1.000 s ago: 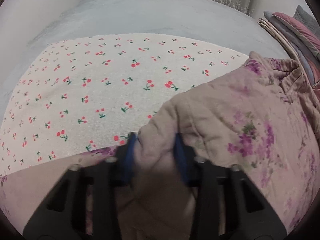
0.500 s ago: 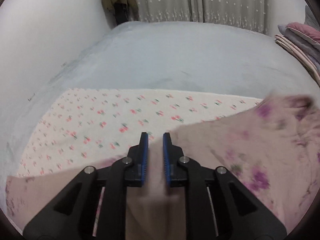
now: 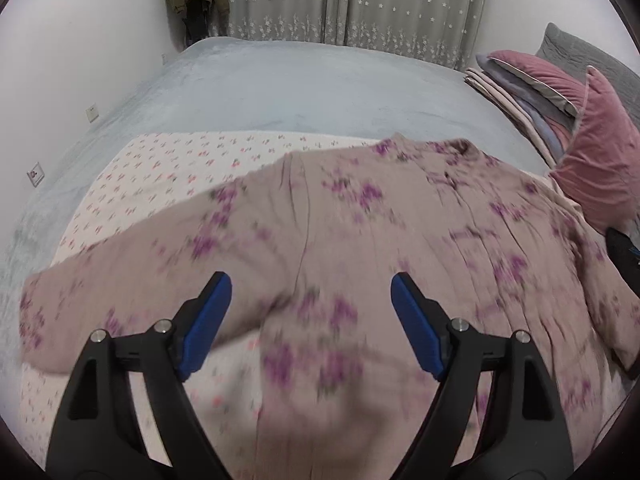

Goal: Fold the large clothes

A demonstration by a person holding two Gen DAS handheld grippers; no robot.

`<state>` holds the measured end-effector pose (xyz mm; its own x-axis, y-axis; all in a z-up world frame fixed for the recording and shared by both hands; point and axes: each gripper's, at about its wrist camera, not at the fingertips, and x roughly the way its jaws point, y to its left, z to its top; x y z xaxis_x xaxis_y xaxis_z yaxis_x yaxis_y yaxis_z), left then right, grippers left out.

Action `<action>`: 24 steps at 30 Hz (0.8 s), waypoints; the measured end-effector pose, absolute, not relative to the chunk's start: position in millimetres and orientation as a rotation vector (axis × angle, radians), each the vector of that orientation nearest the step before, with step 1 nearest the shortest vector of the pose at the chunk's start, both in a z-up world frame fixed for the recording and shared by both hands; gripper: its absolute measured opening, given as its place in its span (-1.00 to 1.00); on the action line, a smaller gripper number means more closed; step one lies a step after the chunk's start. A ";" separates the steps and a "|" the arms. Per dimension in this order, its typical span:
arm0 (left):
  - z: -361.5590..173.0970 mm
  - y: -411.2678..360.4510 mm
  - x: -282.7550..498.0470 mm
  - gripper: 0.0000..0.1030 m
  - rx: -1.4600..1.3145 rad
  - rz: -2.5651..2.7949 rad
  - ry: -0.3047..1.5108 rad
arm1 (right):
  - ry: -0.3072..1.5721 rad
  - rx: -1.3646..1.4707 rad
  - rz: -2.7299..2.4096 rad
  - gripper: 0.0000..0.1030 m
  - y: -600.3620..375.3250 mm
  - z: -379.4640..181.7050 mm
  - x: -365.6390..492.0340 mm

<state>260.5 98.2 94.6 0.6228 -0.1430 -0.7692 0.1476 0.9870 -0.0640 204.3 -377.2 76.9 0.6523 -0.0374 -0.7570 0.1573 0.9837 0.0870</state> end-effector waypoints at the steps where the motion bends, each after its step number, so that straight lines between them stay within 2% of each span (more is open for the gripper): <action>1: 97.4 106.0 244.5 0.66 -0.005 -0.177 0.890 | 0.857 0.159 -0.092 0.48 -375.4 79.3 189.3; 6: 87.1 146.4 175.6 0.87 -0.126 -0.246 0.915 | 0.848 0.246 -0.041 0.58 -366.6 69.2 114.8; 10: 45.0 173.5 139.6 0.87 -0.167 -0.229 0.977 | 0.888 0.313 -0.016 0.58 -364.2 33.6 71.4; 15: -25.0 200.2 116.3 0.87 -0.279 -0.226 1.136 | 0.981 0.385 -0.035 0.58 -369.6 -26.5 32.5; 18: -53.8 198.0 103.2 0.85 -0.313 -0.254 1.184 | 1.041 0.479 -0.048 0.58 -377.1 -63.0 16.0; 20: -51.4 186.3 91.7 0.85 -0.290 -0.302 1.143 | 1.024 0.552 -0.013 0.61 -376.0 -74.0 8.1; 24: -53.0 137.7 72.6 0.80 -0.334 -0.549 1.179 | 1.054 0.740 0.203 0.61 -353.4 -85.8 7.0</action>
<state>72.6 137.7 -53.0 0.2738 -0.5676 -0.7765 0.2290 0.8226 -0.5205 7.0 -353.4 -85.8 0.5012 0.4877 -0.7148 0.1878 0.7451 0.6400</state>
